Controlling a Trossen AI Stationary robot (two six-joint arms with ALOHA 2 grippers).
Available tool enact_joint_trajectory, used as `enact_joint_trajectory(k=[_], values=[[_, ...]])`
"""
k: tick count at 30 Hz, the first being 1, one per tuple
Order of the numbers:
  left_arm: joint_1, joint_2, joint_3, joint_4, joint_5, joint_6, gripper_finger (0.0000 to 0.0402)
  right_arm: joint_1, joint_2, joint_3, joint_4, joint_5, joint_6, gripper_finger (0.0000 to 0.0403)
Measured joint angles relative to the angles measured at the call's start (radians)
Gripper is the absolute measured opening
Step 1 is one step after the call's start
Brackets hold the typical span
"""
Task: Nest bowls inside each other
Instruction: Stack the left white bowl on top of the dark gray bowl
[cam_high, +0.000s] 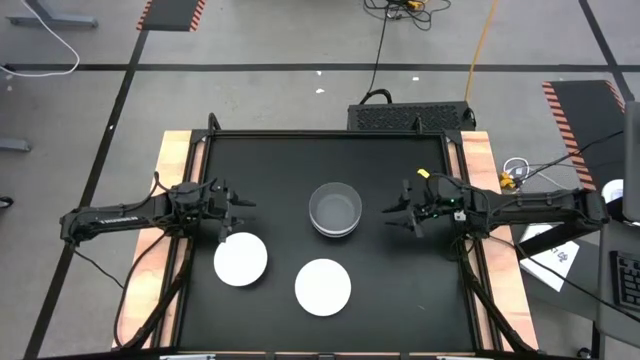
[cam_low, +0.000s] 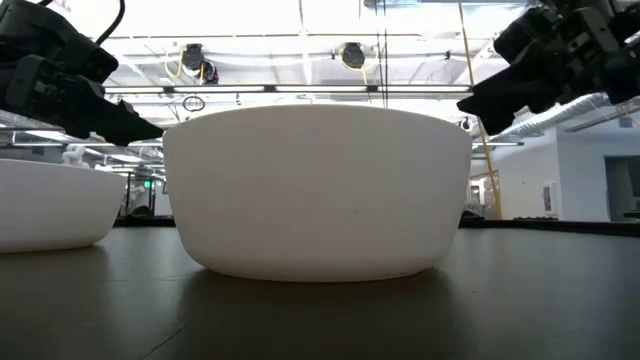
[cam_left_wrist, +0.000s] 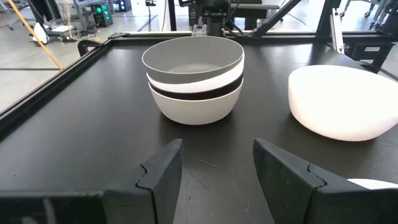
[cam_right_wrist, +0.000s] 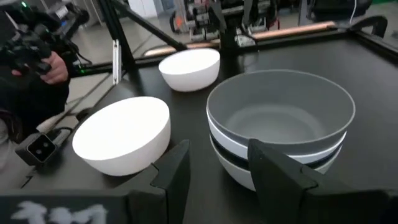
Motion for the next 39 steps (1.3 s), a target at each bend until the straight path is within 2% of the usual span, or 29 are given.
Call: enact_joint_trajectory(k=[17, 22, 35, 39], values=[[0.0, 0.0, 0.0, 0.0, 0.006, -0.01, 0.0198, 0.0, -0.162, -0.138, 0.035, 0.0, 0.013, 0.0153], [0.0, 0.0, 0.0, 0.001, 0.022, -0.016, 0.0198, 0.0, -0.192, -0.194, 0.098, -0.002, 0.014, 0.0153], [0.0, 0.0, 0.0, 0.005, 0.026, -0.019, 0.0198, 0.001, -0.214, -0.238, 0.117, -0.006, 0.011, 0.0153], [-0.006, 0.0, 0.009, 0.07, 0.028, -0.073, 0.0198, 0.001, -0.214, -0.239, 0.12, -0.006, 0.011, 0.0153]])
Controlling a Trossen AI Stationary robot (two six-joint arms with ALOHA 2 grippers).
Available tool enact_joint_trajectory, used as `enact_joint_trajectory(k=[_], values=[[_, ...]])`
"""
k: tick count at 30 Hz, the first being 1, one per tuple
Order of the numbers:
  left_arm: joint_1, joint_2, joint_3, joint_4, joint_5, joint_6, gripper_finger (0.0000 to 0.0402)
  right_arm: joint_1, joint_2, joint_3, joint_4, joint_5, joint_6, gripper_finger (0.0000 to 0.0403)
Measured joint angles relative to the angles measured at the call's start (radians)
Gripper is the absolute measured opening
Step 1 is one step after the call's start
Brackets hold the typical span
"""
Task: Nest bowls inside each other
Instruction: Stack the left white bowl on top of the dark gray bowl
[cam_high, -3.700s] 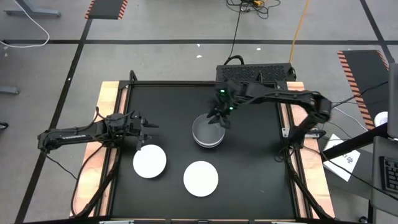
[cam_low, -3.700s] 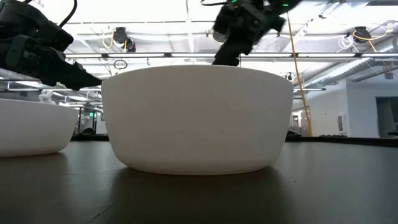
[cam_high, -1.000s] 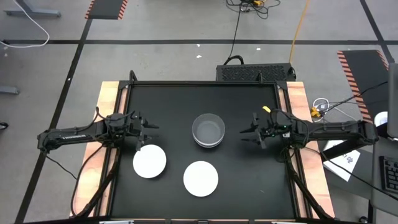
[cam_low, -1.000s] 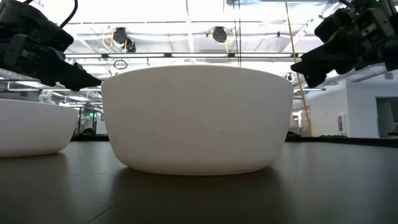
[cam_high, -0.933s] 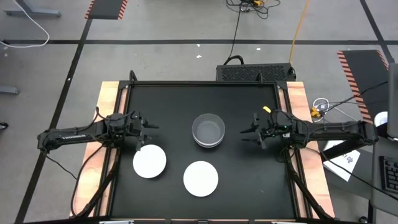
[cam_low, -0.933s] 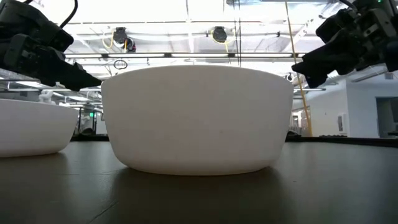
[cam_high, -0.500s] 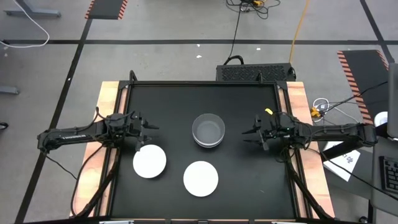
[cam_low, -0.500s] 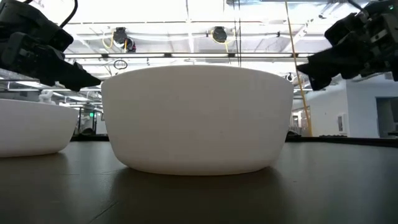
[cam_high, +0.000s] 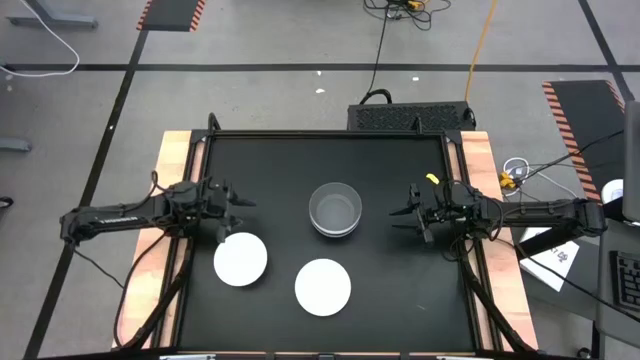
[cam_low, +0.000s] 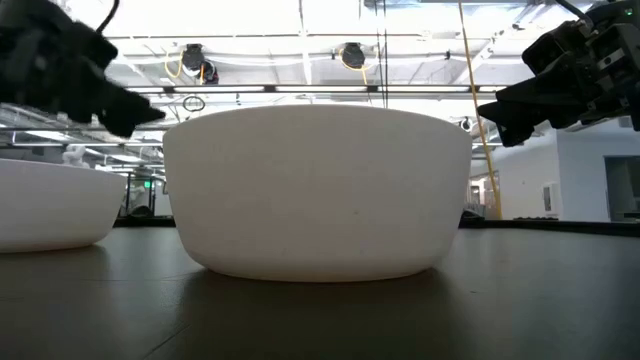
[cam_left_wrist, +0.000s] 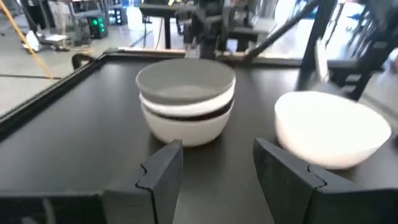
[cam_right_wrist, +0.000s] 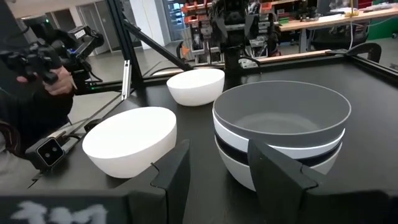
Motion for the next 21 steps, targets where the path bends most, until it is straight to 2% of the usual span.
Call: enact_joint_trajectory(k=[4, 8, 11, 21], values=[[-0.031, 0.006, 0.093, -0.012, 0.029, -0.051, 0.0198, 0.0, 0.0, -0.001, 0.0, 0.0, 0.002, 0.0153], [-0.072, 0.025, 0.204, -0.152, 0.026, -0.061, 0.0198, 0.0, 0.0, -0.001, 0.0, -0.001, 0.003, 0.0153], [-0.101, 0.048, 0.261, -0.176, 0.004, -0.103, 0.0198, 0.0, 0.0, -0.002, -0.001, -0.001, 0.003, 0.0153], [-0.208, 0.186, 0.308, -0.184, 0.024, -0.286, 0.0199, 0.0, 0.001, -0.002, -0.012, -0.001, 0.0, 0.0153]])
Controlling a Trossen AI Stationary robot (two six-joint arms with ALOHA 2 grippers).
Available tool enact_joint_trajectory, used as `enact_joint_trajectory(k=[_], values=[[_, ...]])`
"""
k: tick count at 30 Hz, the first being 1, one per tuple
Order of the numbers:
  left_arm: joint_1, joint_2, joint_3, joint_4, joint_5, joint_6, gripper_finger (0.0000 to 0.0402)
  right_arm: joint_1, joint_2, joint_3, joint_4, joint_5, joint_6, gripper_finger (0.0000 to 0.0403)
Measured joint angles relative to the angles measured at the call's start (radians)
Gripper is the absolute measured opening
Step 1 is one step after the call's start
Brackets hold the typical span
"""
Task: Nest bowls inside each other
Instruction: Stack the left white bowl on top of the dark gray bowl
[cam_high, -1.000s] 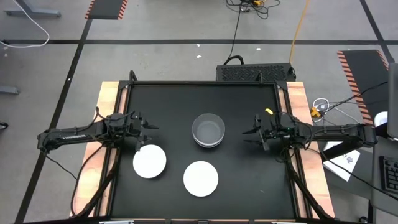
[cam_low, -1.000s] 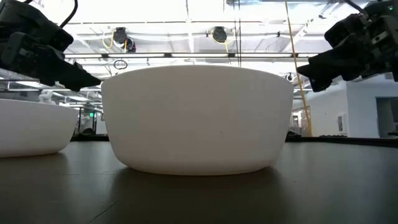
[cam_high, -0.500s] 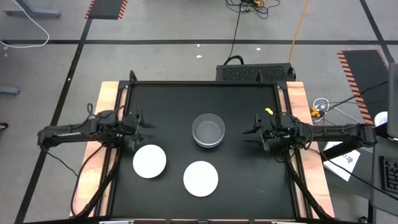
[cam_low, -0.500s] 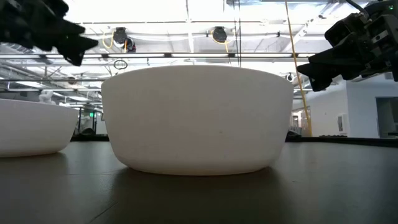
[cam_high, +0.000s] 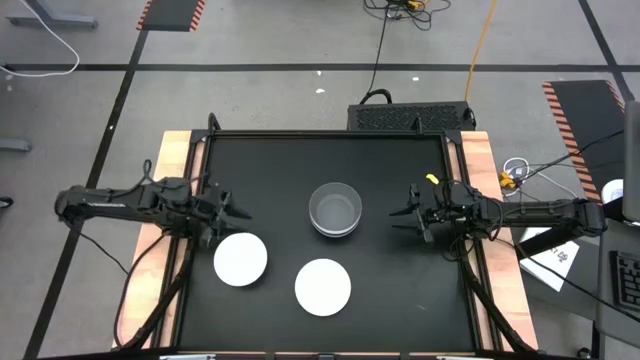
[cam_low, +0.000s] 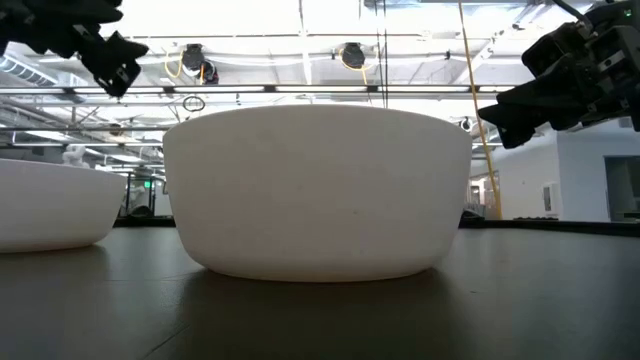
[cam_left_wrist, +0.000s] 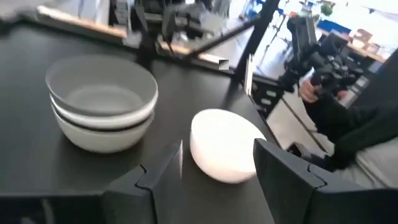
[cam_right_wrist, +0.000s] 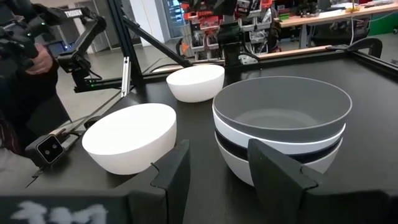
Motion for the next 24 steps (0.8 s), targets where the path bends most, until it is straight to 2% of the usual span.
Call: enact_joint_trajectory(k=[6, 11, 15, 20, 24], values=[[-0.03, 0.07, 0.0, 0.001, -0.061, -0.058, 0.0224, 0.0, 0.0, 0.0, -0.004, 0.0, 0.0, 0.0153], [-0.041, 0.106, 0.001, -0.005, -0.02, -0.144, 0.0249, 0.0, 0.0, 0.0, -0.005, 0.0, 0.002, 0.0153], [-0.04, 0.14, 0.06, -0.179, -0.017, -0.216, 0.0263, 0.0, 0.0, -0.001, -0.012, 0.0, 0.003, 0.0153], [-0.04, 0.221, 0.181, -0.48, -0.107, -0.236, 0.0264, 0.0, 0.0, -0.001, -0.012, 0.0, 0.003, 0.0153], [-0.04, 0.294, 0.249, -0.588, -0.142, -0.262, 0.0264, 0.0, 0.0, -0.001, -0.012, 0.0, 0.003, 0.0153]])
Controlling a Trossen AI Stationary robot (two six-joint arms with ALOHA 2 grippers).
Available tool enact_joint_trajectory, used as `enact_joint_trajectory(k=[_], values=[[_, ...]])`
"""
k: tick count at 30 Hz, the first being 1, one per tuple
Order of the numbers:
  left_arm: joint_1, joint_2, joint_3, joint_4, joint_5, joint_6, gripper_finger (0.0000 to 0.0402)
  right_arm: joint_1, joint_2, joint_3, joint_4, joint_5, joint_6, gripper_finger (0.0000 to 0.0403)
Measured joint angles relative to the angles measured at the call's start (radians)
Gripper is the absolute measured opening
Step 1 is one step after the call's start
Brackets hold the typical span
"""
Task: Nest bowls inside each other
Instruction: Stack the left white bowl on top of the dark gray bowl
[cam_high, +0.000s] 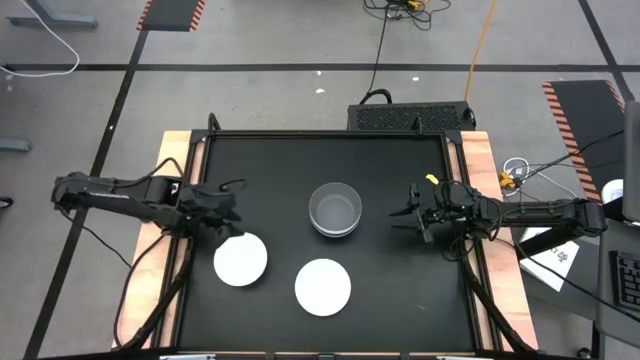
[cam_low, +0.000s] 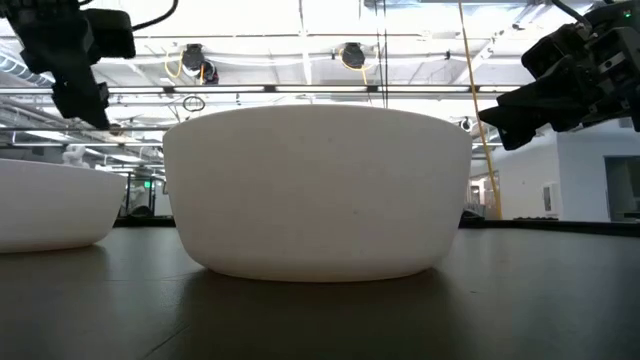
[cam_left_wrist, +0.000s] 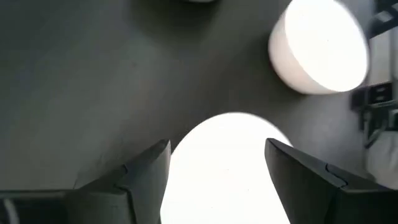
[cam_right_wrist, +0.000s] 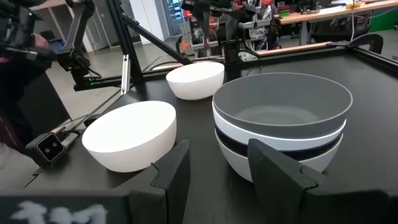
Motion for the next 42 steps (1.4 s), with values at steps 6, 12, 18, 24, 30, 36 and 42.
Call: enact_joint_trajectory(k=[6, 12, 18, 24, 30, 36, 42], values=[[0.0, 0.114, 0.021, -0.115, 0.015, -0.061, 0.0264, 0.0, 0.0, 0.0, -0.007, 0.0, 0.0, 0.0153], [0.0, 0.212, 0.021, -0.168, 0.026, -0.1, 0.0264, 0.0, 0.0, 0.0, -0.007, 0.0, -0.005, 0.0153], [-0.002, 0.259, 0.021, -0.164, 0.038, -0.121, 0.0264, 0.0, 0.0, 0.0, -0.007, 0.0, -0.007, 0.0153], [-0.034, 0.285, 0.021, -0.163, 0.037, -0.146, 0.0264, 0.0, 0.0, 0.0, -0.007, 0.0, -0.007, 0.0153], [-0.059, 0.286, 0.021, -0.144, 0.037, -0.19, 0.0264, 0.0, 0.0, 0.0, -0.009, 0.0, -0.007, 0.0153], [-0.106, 0.286, -0.002, -0.102, 0.027, -0.24, 0.0264, 0.0, 0.0, 0.0, -0.029, 0.0, -0.007, 0.0153], [-0.125, 0.286, -0.031, -0.1, -0.026, -0.294, 0.026, 0.0, 0.0, 0.0, -0.037, 0.0, -0.004, 0.0153]])
